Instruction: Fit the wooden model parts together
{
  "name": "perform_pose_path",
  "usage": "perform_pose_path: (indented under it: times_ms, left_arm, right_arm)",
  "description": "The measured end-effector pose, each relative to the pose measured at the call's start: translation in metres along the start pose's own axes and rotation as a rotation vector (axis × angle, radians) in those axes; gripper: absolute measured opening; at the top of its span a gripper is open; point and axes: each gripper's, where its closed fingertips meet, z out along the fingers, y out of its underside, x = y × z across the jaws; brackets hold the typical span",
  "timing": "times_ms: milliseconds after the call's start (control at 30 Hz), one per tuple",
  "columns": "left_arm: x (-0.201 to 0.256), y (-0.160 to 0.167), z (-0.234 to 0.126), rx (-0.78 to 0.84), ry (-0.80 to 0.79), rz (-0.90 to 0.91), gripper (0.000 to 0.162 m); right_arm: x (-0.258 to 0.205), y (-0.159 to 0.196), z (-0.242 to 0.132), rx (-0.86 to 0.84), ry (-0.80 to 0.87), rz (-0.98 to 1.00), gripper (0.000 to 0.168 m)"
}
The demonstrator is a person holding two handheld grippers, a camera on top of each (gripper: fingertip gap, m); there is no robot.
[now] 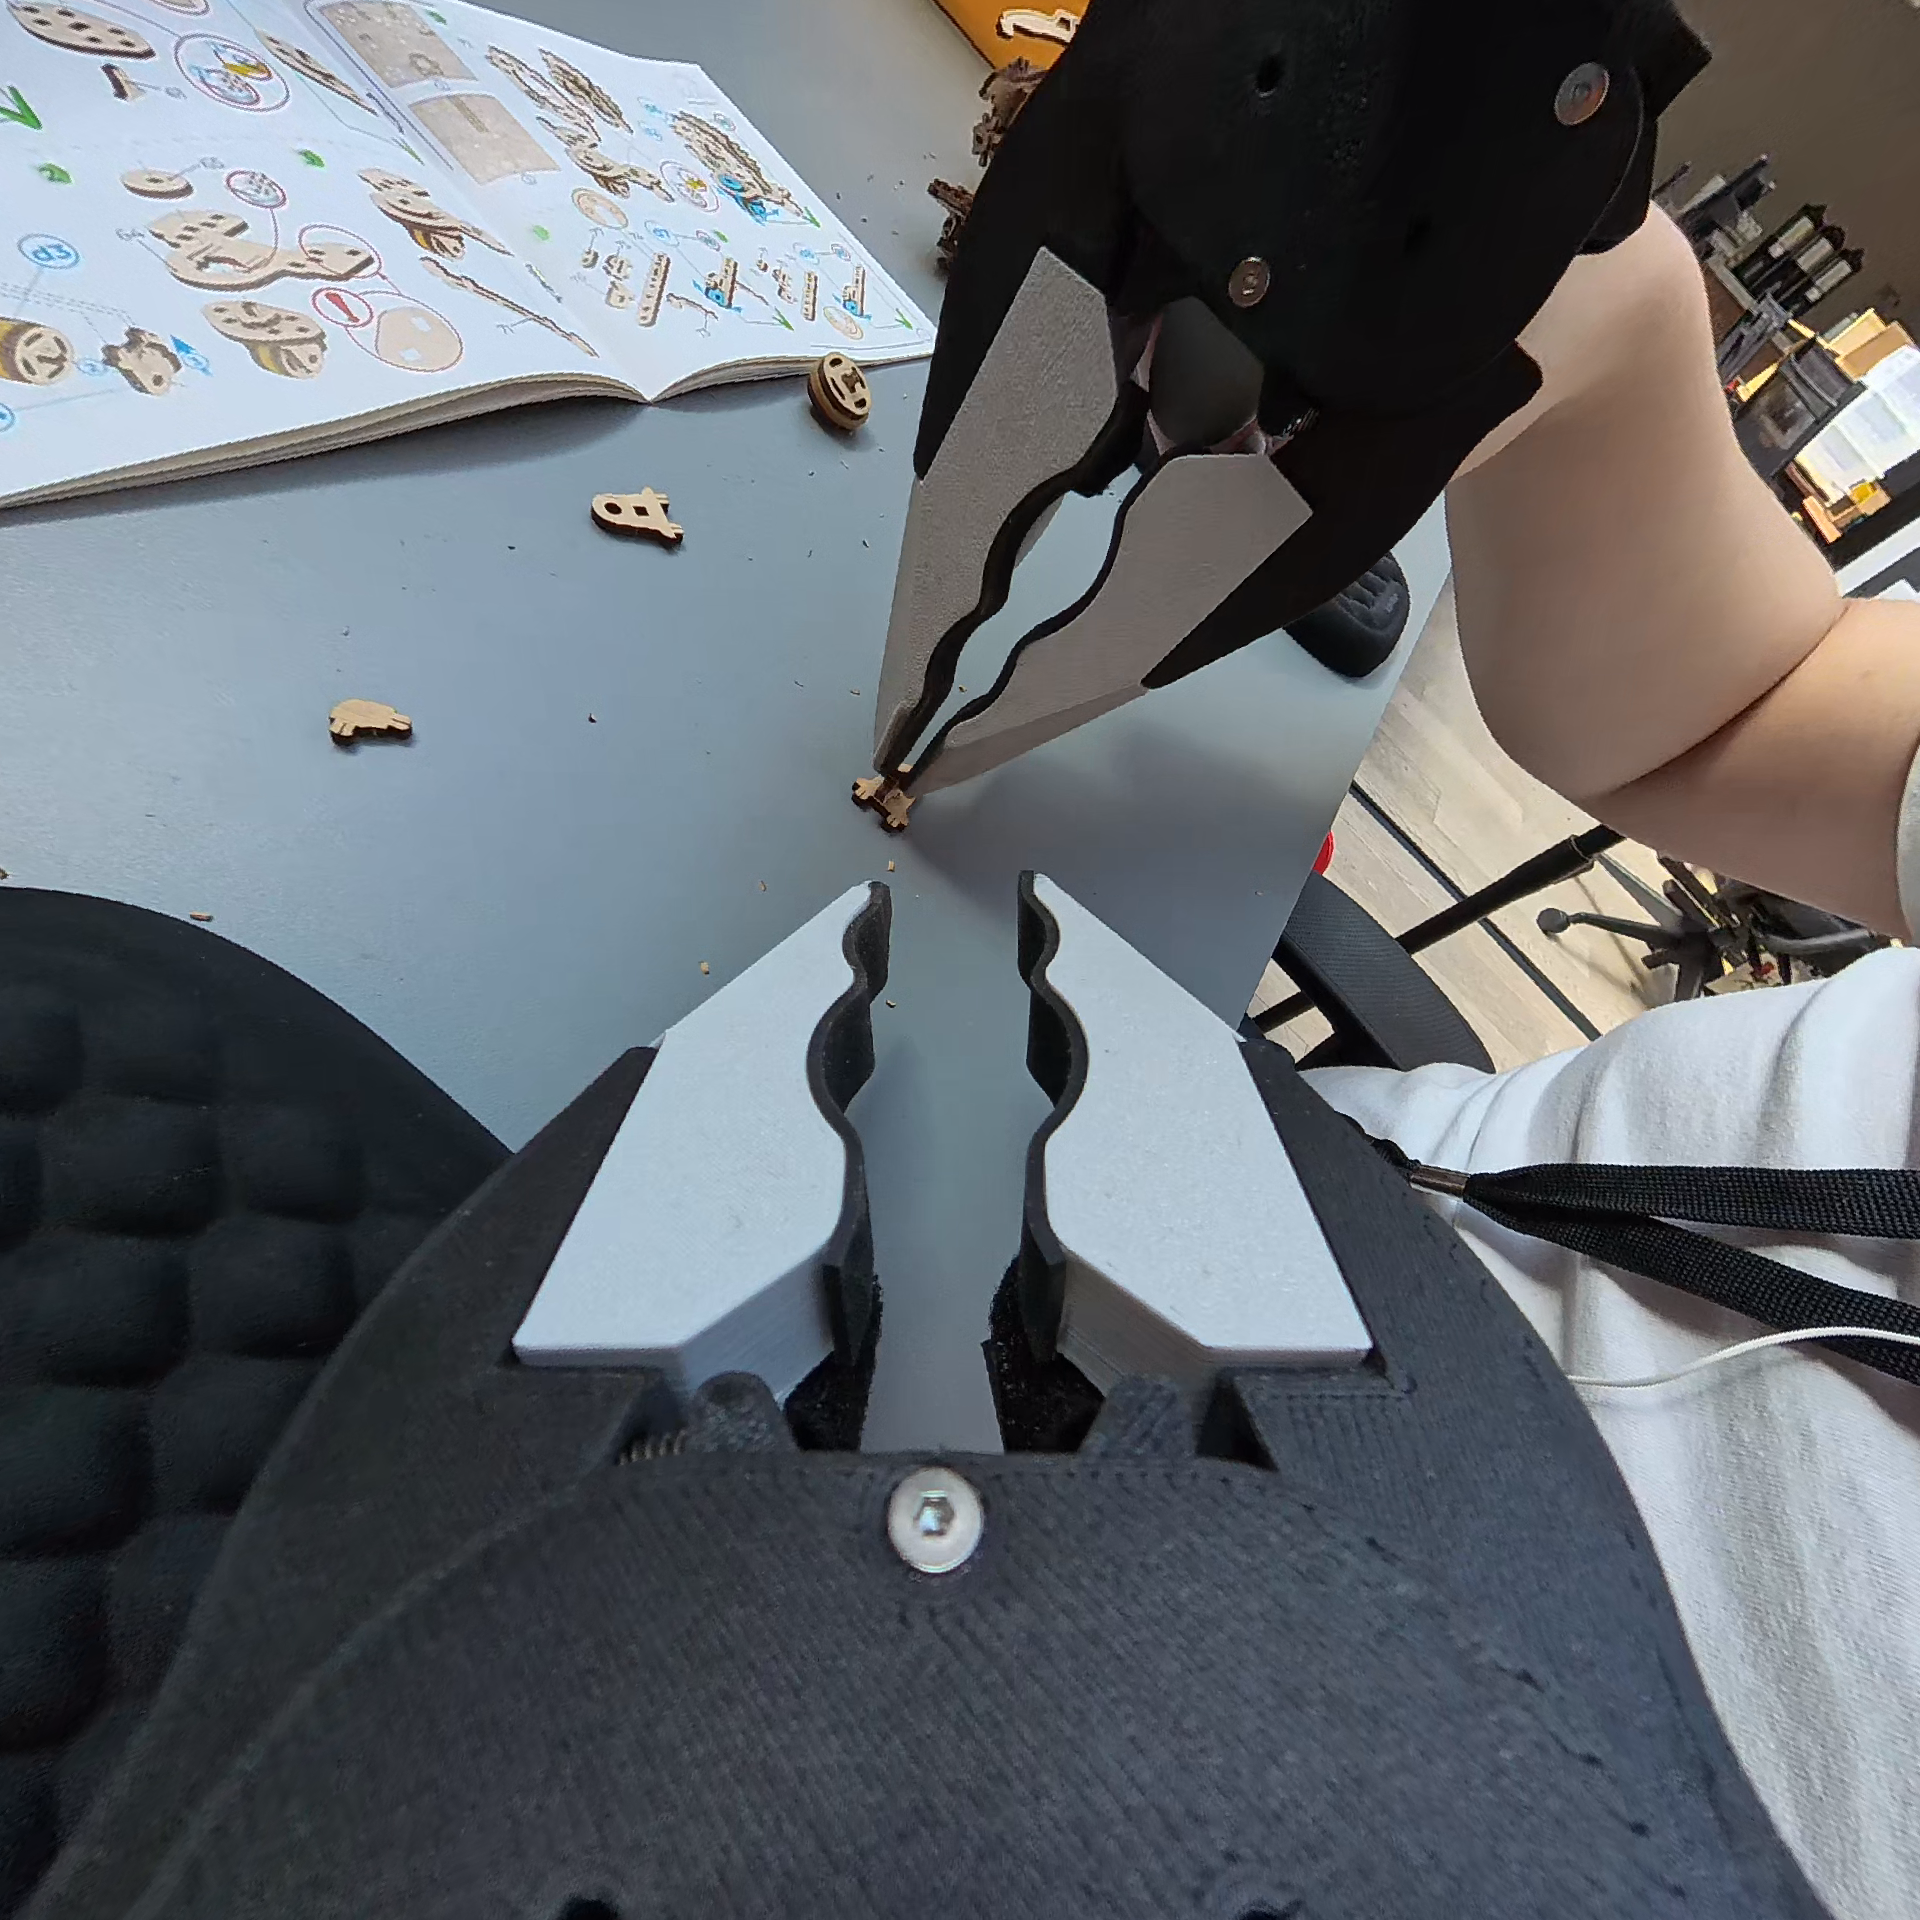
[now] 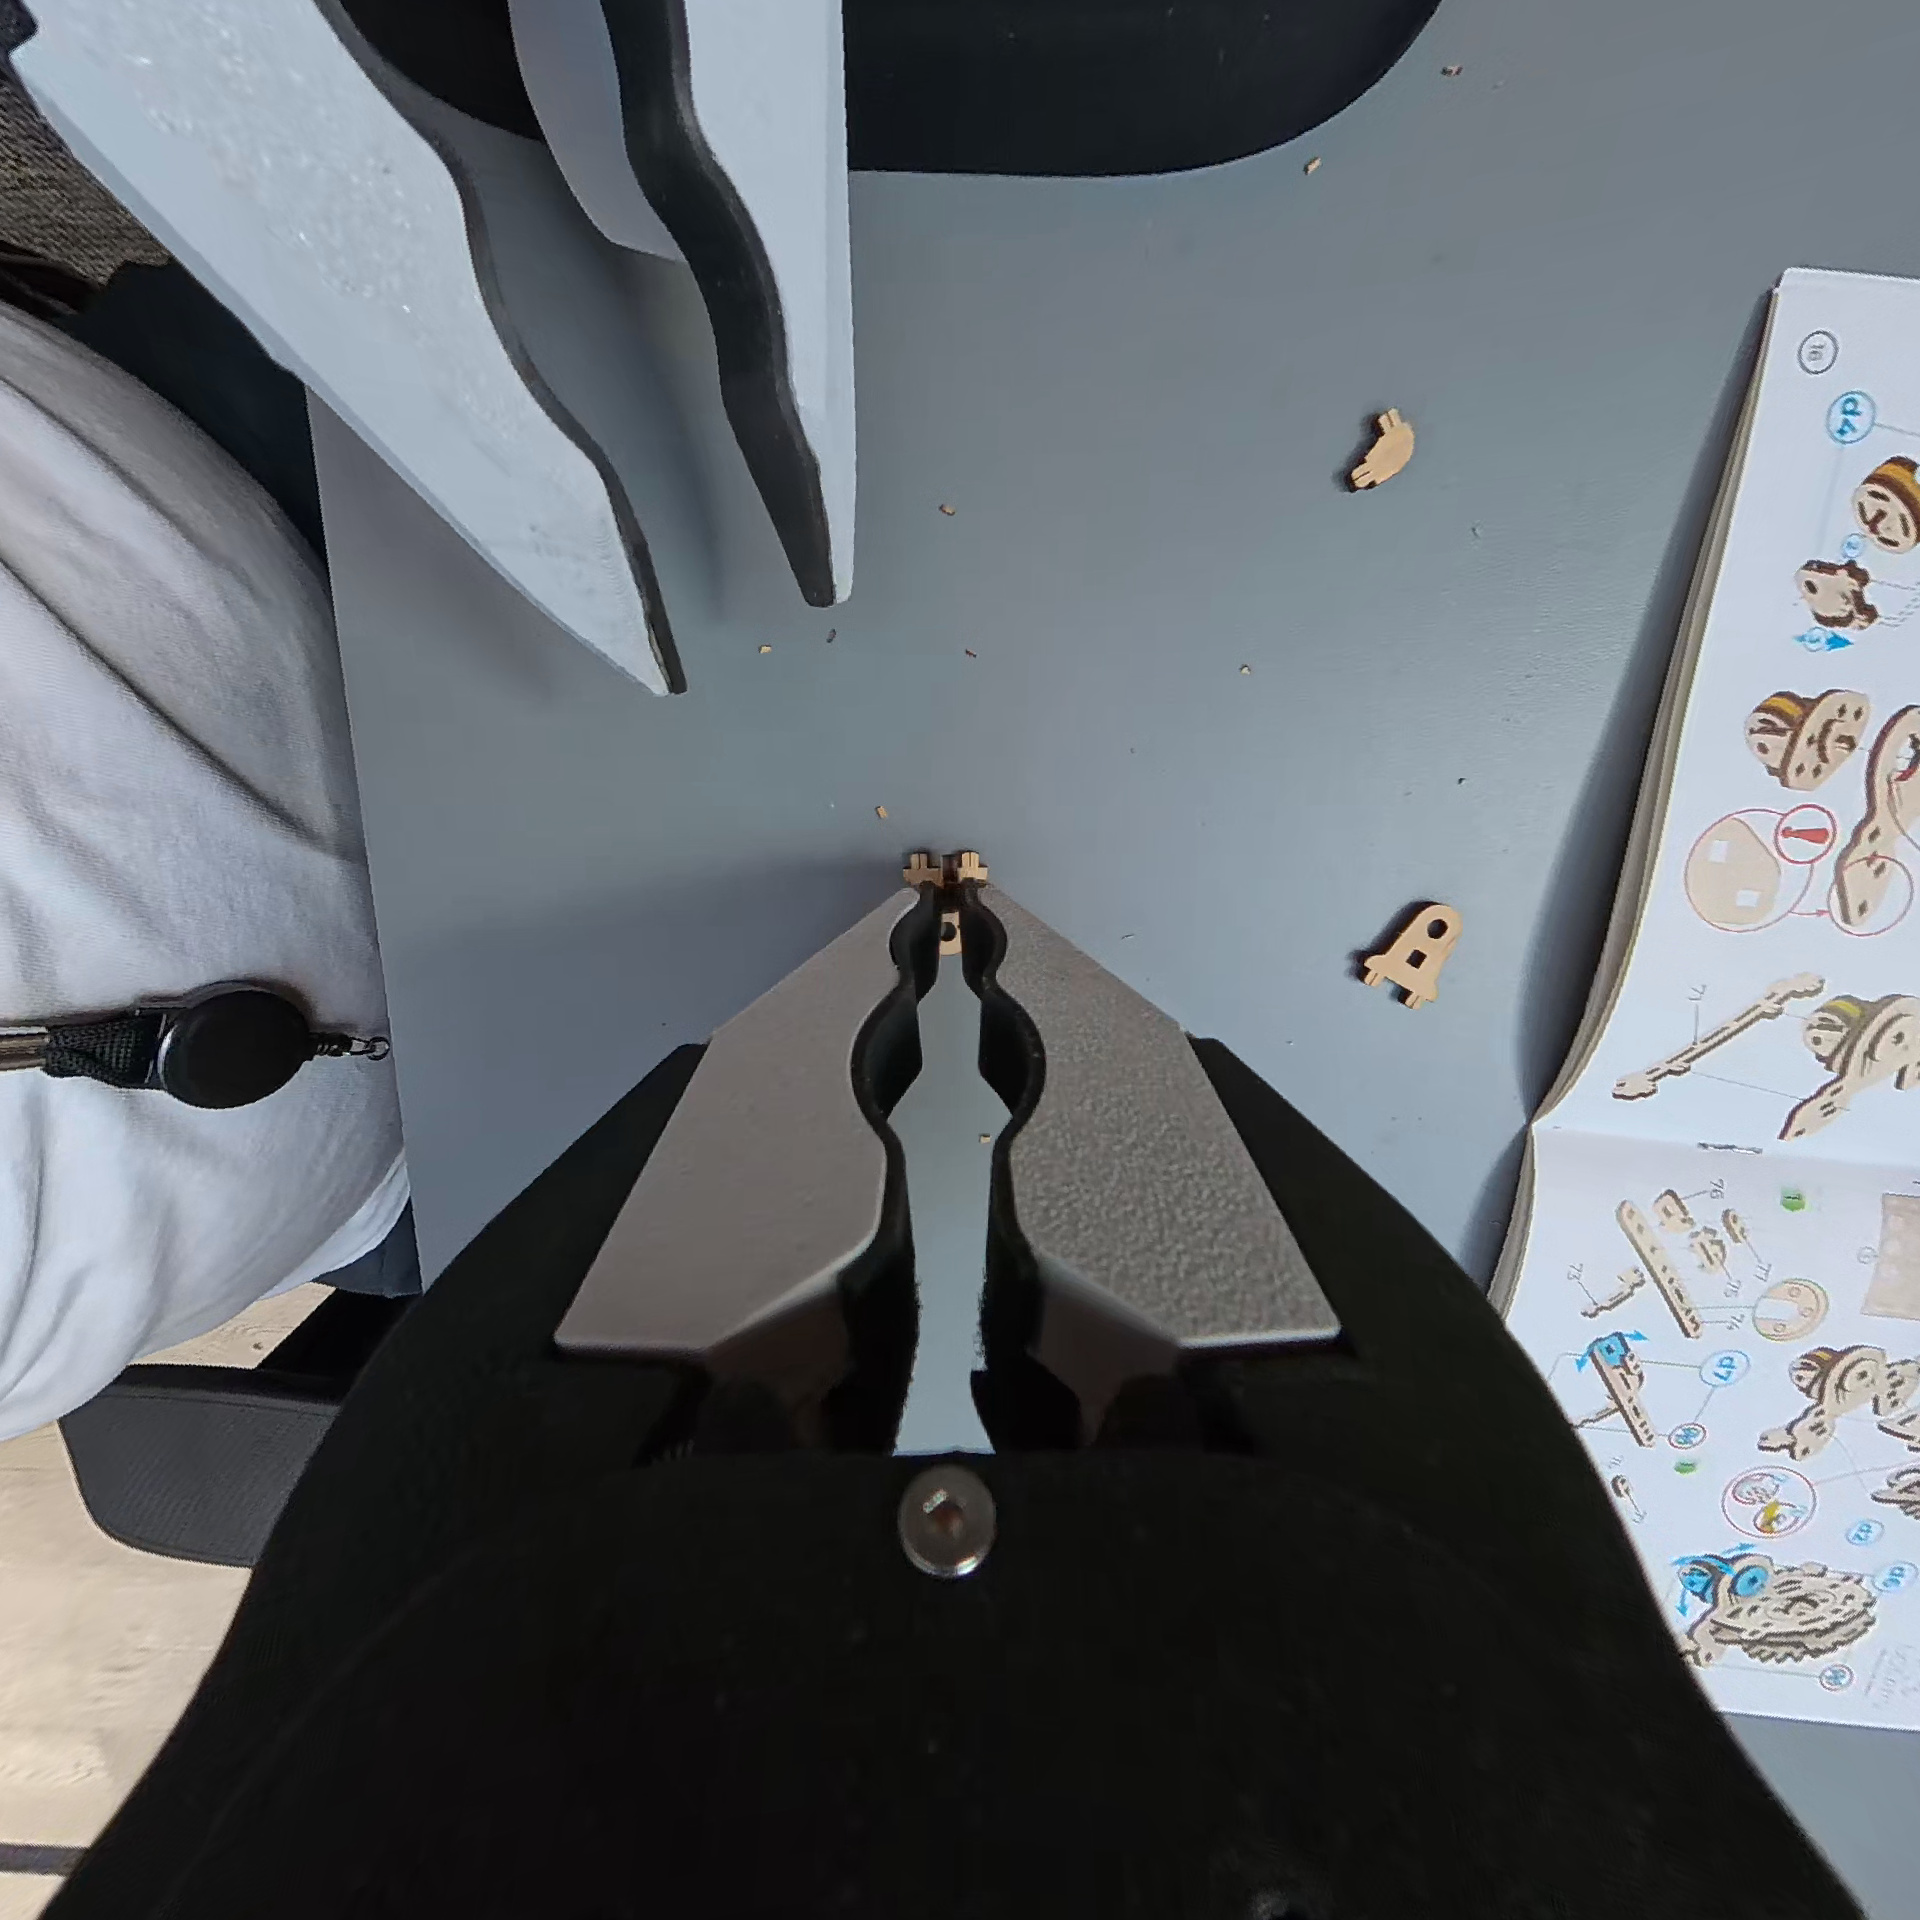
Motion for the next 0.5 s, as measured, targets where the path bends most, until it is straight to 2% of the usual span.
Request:
perform_pose_path:
  times_ms: [267,500]
  left_arm:
    - [0.0004,-0.0014,-0.0012,0.014,0.01,-0.007,0.023]
    - [0.0008,-0.0019,-0.0016,0.02,0.012,-0.004,0.023]
  right_arm:
    - [-0.0024,0.0043,-0.0011,-0.019,-0.004,-0.032,0.003]
    - [-0.0033,0.0053,-0.0015,0.047,0.035,-0.044,0.003]
